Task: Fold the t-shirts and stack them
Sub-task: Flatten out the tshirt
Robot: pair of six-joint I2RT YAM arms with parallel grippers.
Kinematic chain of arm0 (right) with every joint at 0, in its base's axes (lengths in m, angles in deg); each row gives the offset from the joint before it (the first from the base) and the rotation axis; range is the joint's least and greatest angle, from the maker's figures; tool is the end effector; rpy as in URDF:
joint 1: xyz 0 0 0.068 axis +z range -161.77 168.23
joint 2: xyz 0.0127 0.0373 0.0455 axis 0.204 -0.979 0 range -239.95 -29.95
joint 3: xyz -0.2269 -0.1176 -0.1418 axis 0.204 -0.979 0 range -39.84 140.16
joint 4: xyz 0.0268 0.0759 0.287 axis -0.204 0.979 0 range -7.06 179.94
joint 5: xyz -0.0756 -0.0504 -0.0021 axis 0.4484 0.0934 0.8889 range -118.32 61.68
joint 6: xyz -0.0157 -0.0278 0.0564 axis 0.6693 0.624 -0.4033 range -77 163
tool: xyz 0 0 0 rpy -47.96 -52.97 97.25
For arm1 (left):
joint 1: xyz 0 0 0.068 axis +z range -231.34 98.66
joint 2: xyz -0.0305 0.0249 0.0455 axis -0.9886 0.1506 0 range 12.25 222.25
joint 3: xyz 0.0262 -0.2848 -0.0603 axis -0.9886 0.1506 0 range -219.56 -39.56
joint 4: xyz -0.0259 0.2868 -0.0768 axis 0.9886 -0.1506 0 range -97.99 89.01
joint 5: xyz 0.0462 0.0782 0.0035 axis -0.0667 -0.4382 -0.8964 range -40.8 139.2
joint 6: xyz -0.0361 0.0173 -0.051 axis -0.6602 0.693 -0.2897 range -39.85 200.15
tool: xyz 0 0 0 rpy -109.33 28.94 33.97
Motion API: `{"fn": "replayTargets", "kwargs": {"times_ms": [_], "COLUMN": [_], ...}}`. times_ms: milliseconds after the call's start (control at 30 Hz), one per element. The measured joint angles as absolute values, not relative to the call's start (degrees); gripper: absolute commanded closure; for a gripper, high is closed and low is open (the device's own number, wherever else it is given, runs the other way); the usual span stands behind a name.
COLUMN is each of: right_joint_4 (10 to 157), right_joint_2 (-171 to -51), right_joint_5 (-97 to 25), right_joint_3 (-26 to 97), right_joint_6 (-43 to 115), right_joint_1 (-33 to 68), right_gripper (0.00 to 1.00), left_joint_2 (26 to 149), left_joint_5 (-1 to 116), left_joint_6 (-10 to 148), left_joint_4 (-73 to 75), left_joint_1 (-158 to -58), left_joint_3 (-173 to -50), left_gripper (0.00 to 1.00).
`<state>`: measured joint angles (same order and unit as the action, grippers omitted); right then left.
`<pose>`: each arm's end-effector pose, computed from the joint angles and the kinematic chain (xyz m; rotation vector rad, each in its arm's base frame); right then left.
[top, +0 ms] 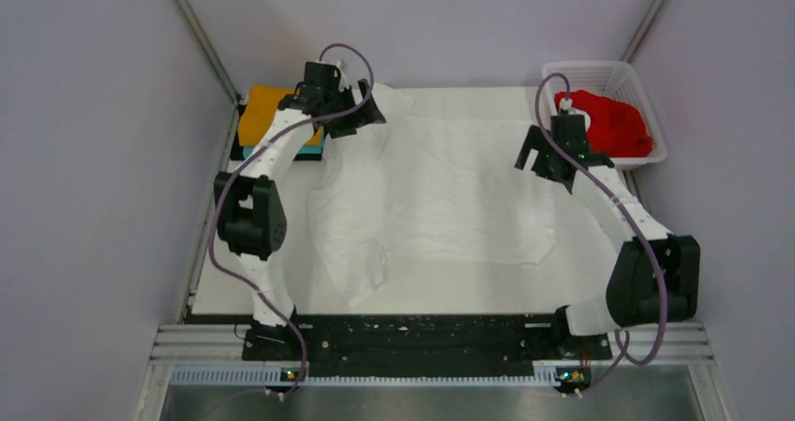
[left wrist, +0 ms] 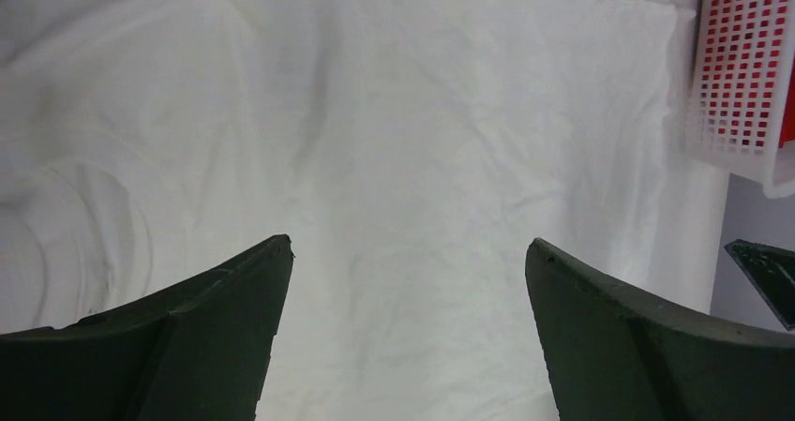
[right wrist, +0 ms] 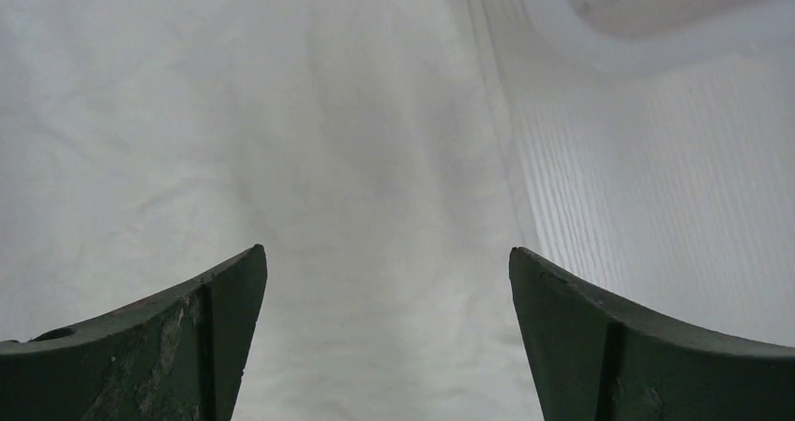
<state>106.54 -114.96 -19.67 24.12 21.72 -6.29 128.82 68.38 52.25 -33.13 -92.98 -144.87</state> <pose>0.3689 0.0277 0.2634 0.3945 2.3060 0.0540 0.5113 -0.1223 0.2874 -0.1655 2.3863 -0.7270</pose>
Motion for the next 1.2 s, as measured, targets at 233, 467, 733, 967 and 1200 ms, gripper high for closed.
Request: {"fn": "replayTargets", "kwargs": {"times_ms": [233, 467, 733, 967, 1200], "right_joint_4": [113.12, 116.33, 116.92, 115.94, 115.52], "right_joint_2": [-96.95, -85.81, -84.12, -84.80, -85.63], "right_joint_5": [-15.63, -14.06, -12.26, -12.64, -13.20], "right_joint_3": [7.20, -0.18, -4.36, -4.60, -4.60], "right_joint_6": [14.42, 10.33, 7.05, 6.77, 6.97], "right_joint_1": [-6.34, -6.40, -6.47, -6.54, -6.58], "right_gripper": [0.01, 0.01, 0.01, 0.01, 0.01], "left_joint_2": [100.12, 82.22, 64.63, 64.69, 76.34], "left_joint_5": [62.37, 51.92, 48.27, 47.81, 44.23], "left_joint_6": [50.61, 42.81, 25.04, 16.08, 14.48], "left_joint_4": [-30.53, -39.14, -51.36, -54.38, -52.80], "left_joint_1": [-96.65, -104.28, -117.66, -124.06, -128.06], "left_joint_3": [-114.47, -90.65, -74.17, -69.79, -73.10], "left_gripper": [0.01, 0.05, 0.27, 0.34, 0.43]}}
